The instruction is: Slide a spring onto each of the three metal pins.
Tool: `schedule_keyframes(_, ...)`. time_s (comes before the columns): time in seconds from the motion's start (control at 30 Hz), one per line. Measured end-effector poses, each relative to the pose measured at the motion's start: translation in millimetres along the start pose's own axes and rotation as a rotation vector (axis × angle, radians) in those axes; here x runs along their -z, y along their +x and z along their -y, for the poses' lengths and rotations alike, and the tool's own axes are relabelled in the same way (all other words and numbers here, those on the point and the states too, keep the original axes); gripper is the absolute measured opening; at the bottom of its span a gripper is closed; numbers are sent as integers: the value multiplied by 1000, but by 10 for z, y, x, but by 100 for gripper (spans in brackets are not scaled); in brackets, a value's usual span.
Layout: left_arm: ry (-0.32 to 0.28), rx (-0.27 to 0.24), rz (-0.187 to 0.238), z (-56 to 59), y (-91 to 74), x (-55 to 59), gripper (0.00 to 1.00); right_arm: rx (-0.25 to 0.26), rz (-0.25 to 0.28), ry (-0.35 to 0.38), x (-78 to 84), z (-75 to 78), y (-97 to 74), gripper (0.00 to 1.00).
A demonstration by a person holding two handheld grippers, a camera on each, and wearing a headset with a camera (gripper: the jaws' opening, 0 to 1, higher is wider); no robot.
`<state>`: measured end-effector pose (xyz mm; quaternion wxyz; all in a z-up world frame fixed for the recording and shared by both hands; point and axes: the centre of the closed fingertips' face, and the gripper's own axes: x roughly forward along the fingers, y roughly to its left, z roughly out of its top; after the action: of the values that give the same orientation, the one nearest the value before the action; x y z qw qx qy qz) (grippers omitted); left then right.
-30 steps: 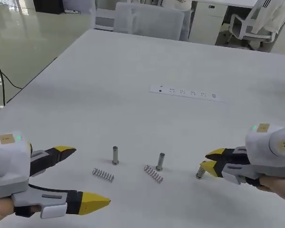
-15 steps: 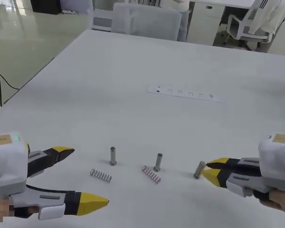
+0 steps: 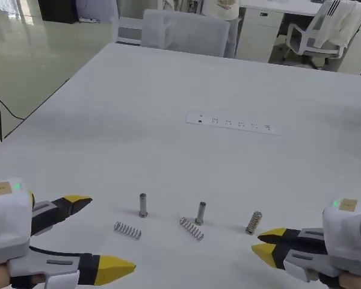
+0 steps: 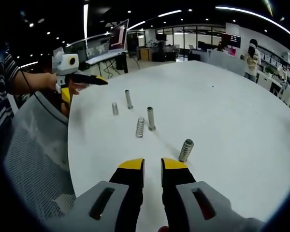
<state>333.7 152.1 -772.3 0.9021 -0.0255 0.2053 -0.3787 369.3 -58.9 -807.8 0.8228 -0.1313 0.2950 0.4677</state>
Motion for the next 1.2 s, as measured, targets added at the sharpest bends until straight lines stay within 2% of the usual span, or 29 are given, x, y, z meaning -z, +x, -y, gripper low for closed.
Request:
schedule_keyframes(0.27,-1,5,-1,9,19,-3,96,-20,11,-1,-141,-125,134,12)
schedule_keyframes(0.43,-2,6,-7,18,10,17,96,-43,28,-21,-282,-250,280,13)
schedule_keyframes(0.67,0,4,-12,14,-16,18,96,-46,36,-31,-413,-329,455,13)
schedule_keyframes(0.9,4,-2,-12,1,-51,7,95,-36,18,-45,-454,-369,645,14)
schedule_keyframes(1.2,-1,0,-21,37,-70,52,95,-19,-41,-88,-349,-354,874,14)
